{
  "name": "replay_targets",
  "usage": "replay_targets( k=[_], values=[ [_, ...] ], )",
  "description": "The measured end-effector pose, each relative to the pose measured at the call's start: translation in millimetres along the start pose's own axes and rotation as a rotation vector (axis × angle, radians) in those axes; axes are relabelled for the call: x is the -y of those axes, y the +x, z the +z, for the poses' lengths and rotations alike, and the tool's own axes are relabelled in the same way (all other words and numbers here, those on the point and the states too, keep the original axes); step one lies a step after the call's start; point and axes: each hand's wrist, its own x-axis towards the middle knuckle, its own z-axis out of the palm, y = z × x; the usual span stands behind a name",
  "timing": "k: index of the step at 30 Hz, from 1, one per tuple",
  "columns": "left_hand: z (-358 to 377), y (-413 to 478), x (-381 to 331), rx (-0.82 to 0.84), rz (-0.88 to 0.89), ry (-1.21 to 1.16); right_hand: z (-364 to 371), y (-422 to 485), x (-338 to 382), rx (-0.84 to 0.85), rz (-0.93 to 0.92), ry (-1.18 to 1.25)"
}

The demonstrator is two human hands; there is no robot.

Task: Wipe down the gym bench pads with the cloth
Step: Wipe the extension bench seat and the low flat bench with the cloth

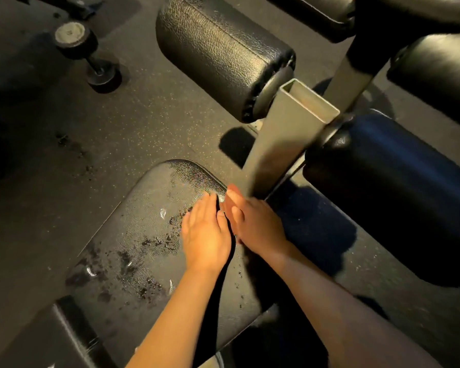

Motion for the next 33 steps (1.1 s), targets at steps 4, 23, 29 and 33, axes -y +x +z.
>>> replay_targets(
  k=[4, 23, 29, 33],
  values=[
    [4.8, 1.7, 11.8, -0.086, 0.045, -0.013, 12.5, 39.8, 16.8, -0.008, -0.136, 0.089],
    [36.6, -14.4, -9.9, -0.325, 0.094, -0.001, 10.7, 3.5, -27.8, 0.004, -0.169, 0.111],
    [43.3, -29.6, -7.2, -0.307, 0.116, 0.032, 12.6, -36.7, -56.2, -0.048, -0.058, 0.050],
    [46.3, -34.6, -7.1, -0.317, 0.153, 0.011, 3.0, -20.2, -35.8, -0.027, -0.075, 0.038]
  ],
)
